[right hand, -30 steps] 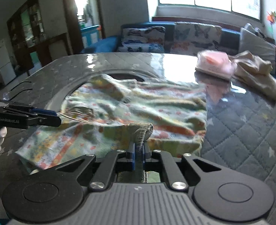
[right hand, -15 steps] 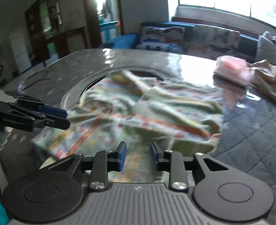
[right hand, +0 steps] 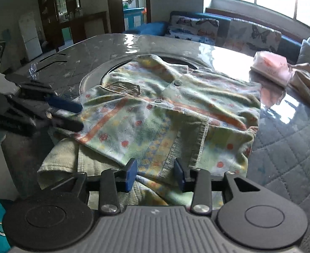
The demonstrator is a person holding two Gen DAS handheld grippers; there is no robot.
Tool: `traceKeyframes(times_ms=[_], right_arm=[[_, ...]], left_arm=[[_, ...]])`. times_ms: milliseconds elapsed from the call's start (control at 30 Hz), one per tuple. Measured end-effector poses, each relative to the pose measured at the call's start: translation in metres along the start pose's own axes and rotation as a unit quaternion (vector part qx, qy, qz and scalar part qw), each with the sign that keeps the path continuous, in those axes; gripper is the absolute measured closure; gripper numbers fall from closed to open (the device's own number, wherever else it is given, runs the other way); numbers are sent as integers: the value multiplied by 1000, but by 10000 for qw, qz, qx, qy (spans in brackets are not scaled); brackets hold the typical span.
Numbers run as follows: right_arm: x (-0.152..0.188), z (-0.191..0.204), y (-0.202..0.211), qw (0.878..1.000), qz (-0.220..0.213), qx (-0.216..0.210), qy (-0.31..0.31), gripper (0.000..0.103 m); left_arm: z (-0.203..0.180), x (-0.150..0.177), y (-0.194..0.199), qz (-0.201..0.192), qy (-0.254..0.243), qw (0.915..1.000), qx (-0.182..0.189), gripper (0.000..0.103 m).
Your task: Fold clothes
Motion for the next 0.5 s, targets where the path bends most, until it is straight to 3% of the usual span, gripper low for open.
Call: traceKeyframes(times_ms=[200,500], right_arm=[[1,-1,14,9999,-74,117,91,57],[22,-4,36,9985,162,389,361,50]], left_arm=[[-10,-3,16,-22,-39,10000,-7,55],[-34,11,31,558,391,9972,311,50]])
Point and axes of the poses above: each gripper's, at about its wrist camera, not at the fingertips, and y roughly against the way its jaws point, z to its left, x to its underside, the point moved 8 cm from there along -y, roughly the way its jaws point, and after that the axes turned 7 degrees about y, right-handed, at the moved point
